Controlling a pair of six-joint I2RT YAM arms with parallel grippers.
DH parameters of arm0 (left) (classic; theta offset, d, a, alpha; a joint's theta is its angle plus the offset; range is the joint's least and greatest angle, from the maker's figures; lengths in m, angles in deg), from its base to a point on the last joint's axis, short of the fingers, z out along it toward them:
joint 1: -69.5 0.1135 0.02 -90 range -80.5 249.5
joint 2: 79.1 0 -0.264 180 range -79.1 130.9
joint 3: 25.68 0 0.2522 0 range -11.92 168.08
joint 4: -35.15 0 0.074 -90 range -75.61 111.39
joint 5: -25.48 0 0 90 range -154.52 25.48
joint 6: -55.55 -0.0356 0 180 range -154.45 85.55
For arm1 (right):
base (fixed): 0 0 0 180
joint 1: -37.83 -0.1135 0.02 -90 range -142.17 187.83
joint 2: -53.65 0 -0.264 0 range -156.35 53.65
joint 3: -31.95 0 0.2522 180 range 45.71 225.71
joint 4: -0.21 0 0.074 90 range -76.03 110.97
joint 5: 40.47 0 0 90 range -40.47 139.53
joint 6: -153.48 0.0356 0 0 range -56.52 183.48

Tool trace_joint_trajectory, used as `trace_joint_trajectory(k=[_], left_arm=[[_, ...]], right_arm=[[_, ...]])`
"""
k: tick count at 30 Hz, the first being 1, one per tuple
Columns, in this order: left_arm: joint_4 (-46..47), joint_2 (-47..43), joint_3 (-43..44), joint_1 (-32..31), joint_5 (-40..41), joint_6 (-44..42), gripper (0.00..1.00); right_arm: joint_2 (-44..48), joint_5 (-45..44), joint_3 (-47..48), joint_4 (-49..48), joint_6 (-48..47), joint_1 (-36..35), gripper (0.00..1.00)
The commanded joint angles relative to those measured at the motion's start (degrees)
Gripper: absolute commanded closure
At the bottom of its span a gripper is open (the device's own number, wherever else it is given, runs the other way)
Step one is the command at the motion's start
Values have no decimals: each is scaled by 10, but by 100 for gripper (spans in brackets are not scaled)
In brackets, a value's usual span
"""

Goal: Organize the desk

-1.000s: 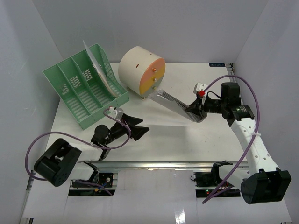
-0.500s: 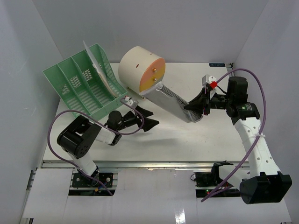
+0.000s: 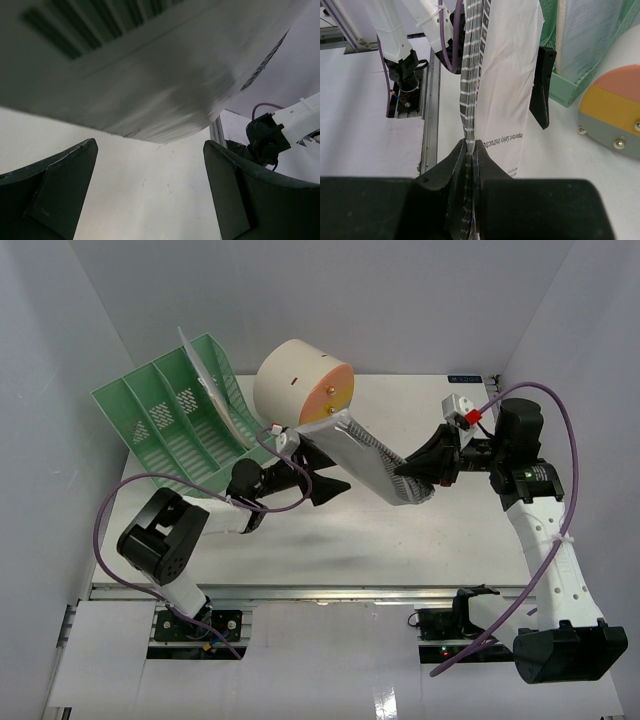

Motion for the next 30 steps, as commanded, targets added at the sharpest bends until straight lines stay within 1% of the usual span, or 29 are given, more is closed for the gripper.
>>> trace_joint_trajectory(k=[1, 4, 7, 9, 11, 13, 15, 19, 22, 26, 29, 30], left_arm=[[290, -56, 51, -5, -3, 14, 2], [290, -73, 67, -10, 6, 20, 2], [289, -93, 87, -13, 19, 29, 2], [290, -97, 99, -13, 29, 41, 6], [289, -100, 111, -15, 34, 56, 9], [289, -103, 127, -18, 34, 65, 15], [288, -107, 140, -21, 34, 75, 21], [289, -122, 146, -23, 36, 82, 29], [289, -133, 138, -24, 38, 84, 36], [289, -149, 129, -24, 38, 89, 53], [289, -159, 127, -25, 39, 96, 59], [289, -162, 127, -24, 40, 100, 62]], right_arm=[[2, 47, 65, -56, 41, 4, 92], [-4, 54, 84, -100, 112, 3, 92], [-8, 56, 107, -130, 143, 3, 92], [-8, 58, 106, -161, 189, 3, 92], [-5, 57, 96, -236, 241, 4, 92], [-4, 50, 77, -308, 306, 3, 92], [-5, 39, 59, -354, 358, 4, 92], [-9, 6, 56, -357, 366, 5, 92], [-15, -16, 56, -367, 379, 9, 92], [-22, -48, 52, -370, 385, 14, 92], [-29, -64, 37, -386, 394, 16, 92], [-30, -67, 29, -400, 401, 16, 92]])
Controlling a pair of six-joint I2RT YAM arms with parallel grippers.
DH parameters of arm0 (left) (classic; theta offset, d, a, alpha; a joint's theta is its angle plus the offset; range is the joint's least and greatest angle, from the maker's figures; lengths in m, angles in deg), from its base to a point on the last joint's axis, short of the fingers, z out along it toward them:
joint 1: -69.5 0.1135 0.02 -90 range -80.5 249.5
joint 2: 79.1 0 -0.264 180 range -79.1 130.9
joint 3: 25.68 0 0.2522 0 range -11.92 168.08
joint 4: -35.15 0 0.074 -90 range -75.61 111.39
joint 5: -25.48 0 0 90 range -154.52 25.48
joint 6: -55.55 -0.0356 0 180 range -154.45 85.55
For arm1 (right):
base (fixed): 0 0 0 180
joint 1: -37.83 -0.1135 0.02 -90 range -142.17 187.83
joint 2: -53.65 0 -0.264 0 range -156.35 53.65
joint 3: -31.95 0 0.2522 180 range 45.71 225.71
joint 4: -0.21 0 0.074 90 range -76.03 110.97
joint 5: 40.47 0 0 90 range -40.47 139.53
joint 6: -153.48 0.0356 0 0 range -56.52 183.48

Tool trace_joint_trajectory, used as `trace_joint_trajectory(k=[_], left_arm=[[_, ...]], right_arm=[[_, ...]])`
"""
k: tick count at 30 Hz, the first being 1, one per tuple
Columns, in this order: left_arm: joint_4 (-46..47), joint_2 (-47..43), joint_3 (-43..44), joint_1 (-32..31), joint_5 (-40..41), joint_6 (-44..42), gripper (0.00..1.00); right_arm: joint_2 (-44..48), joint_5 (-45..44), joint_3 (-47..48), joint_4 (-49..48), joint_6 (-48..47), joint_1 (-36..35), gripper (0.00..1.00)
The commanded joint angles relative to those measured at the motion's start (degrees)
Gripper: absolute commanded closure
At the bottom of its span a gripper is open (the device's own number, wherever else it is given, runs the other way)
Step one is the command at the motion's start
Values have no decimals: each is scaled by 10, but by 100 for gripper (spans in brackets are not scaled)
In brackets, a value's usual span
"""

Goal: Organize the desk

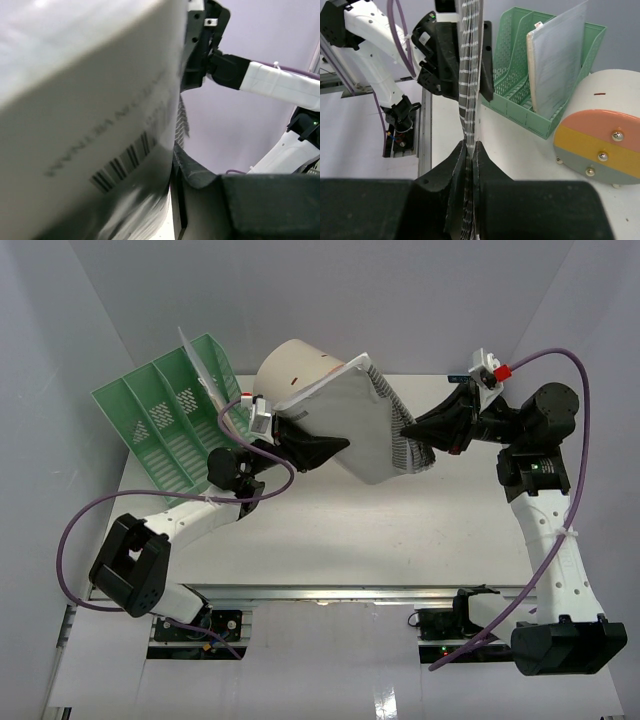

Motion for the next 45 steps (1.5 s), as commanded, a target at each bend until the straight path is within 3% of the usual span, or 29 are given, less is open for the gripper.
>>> trace_joint_trajectory(k=[1, 7, 11, 13, 18, 24, 28, 32, 36, 39, 45], left_arm=[[284, -41, 1, -6, 9, 18, 66], [251, -52, -11, -6, 0, 23, 82], [164, -67, -18, -6, -27, 27, 85], [123, -84, -36, -6, -20, 20, 96], [-6, -155, -80, -6, 47, -43, 100], [-316, -230, -37, -6, 114, -169, 100], [-486, -264, -4, -6, 198, -229, 100], [-616, -291, 43, -6, 350, -296, 100], [-680, -301, 92, -6, 504, -341, 100], [-699, -308, 123, -6, 599, -360, 100], [-702, -323, 187, -6, 655, -385, 100]], right_arm=[[-10, -41, -30, -69, 41, 3, 92], [-23, -63, -58, -97, 50, 2, 92], [-22, -74, -80, -89, 21, 2, 86], [-20, -83, -88, -66, -10, 2, 81], [-9, -110, -113, -12, -77, 2, 52], [8, -143, -153, 21, -129, 4, 24], [28, -169, -186, 22, -159, 14, 14], [58, -205, -232, 19, -199, 28, 10], [80, -239, -294, -1, -234, 33, 2], [86, -280, -325, -17, -249, 36, 9], [78, -299, -341, -23, -250, 37, 10]])
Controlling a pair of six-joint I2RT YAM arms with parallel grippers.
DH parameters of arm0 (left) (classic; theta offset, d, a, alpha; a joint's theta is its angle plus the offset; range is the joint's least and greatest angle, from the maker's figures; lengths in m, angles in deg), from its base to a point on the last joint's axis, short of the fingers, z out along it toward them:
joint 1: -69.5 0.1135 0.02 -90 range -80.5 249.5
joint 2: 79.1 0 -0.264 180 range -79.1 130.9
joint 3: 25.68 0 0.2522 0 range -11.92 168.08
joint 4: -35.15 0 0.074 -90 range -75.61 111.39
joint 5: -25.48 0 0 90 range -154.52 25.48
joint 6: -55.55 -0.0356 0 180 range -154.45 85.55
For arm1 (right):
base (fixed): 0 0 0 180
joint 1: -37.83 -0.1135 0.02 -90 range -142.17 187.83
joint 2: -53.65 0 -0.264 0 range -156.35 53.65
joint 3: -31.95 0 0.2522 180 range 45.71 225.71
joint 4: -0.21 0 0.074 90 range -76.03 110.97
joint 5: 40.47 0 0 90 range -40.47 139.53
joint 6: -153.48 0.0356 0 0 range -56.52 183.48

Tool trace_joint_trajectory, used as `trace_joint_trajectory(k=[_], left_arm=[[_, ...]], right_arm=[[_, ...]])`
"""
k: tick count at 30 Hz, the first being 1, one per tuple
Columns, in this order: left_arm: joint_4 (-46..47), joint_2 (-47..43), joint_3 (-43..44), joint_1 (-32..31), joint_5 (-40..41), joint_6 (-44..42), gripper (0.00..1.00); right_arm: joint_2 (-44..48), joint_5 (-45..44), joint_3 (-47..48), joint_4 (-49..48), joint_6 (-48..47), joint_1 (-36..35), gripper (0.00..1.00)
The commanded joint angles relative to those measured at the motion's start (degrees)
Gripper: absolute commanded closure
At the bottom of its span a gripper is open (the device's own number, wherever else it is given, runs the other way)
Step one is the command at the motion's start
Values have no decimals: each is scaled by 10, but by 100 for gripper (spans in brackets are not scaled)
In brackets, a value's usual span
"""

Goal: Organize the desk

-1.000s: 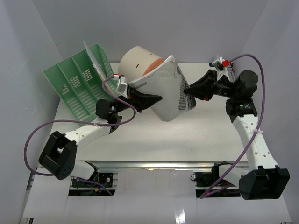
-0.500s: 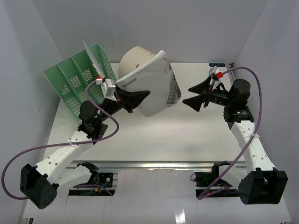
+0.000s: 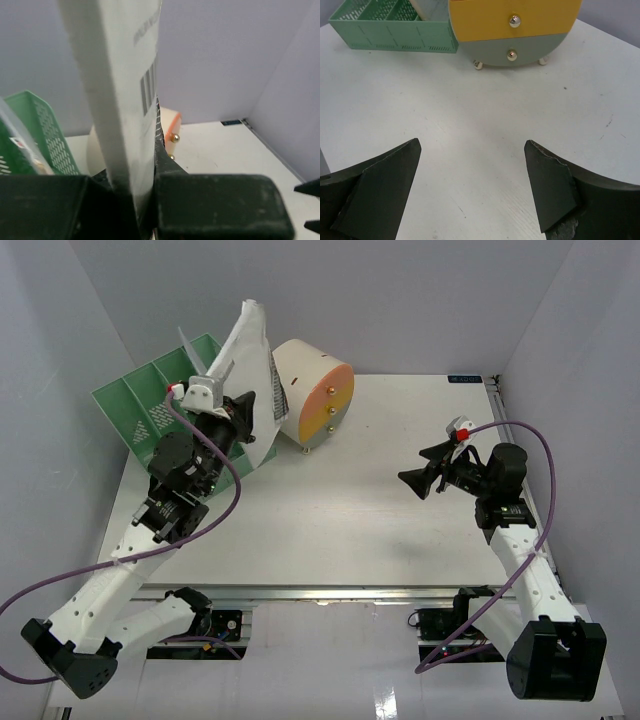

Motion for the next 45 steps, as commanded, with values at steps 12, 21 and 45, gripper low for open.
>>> trace_joint_trajectory(k=[12, 21, 45], left_arm=[[239, 19, 127, 1, 303, -367, 100], [190, 102, 189, 69, 299, -377, 100], [-61, 197, 176, 290, 31, 3, 100]], right_arm=[[0, -14, -18, -48, -18, 3, 10], [6, -8, -21, -54, -13, 3, 10], [9, -24, -21, -53, -13, 4, 10]])
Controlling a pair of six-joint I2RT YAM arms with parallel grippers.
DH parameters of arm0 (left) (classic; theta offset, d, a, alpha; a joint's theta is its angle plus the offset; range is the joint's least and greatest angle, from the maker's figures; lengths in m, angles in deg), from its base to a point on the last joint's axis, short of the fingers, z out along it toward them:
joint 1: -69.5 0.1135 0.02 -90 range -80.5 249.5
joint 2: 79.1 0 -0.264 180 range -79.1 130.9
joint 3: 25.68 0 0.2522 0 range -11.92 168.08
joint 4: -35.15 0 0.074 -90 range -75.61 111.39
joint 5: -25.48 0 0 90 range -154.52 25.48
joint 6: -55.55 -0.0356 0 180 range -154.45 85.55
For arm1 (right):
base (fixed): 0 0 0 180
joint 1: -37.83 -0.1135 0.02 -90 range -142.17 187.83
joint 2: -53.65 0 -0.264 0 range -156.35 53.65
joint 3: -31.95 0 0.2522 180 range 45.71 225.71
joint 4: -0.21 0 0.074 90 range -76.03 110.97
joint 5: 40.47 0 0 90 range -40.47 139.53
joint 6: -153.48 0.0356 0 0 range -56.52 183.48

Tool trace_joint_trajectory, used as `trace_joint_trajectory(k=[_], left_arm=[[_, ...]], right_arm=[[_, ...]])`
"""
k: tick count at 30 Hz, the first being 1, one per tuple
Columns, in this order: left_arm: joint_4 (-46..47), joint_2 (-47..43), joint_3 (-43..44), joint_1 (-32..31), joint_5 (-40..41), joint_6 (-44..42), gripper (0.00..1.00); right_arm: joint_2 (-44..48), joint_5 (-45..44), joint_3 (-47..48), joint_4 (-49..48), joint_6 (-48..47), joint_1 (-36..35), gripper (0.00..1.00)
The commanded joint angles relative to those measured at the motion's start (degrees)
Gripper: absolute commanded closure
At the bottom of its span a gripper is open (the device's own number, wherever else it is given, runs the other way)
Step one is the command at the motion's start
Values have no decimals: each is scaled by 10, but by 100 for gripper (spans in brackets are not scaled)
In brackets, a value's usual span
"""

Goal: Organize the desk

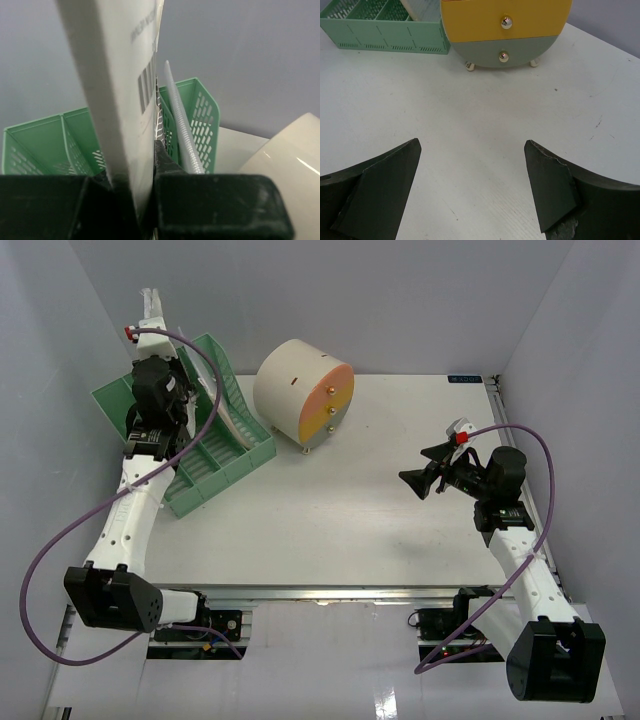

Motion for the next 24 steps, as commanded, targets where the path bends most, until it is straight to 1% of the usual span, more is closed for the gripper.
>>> trace_joint_trajectory(k=[1, 4, 12, 24], left_arm=[[33, -8, 5, 4, -36, 39, 100], [42, 5, 4, 5, -43, 45, 100], [37, 38, 42, 6, -56, 50, 100], [28, 22, 74, 5, -113, 96, 100]], right_arm=[[5, -5, 0, -24, -4, 4, 10], [5, -7, 0, -24, -5, 4, 10], [5, -9, 0, -24, -6, 4, 10], [0, -13, 0, -23, -9, 4, 10]])
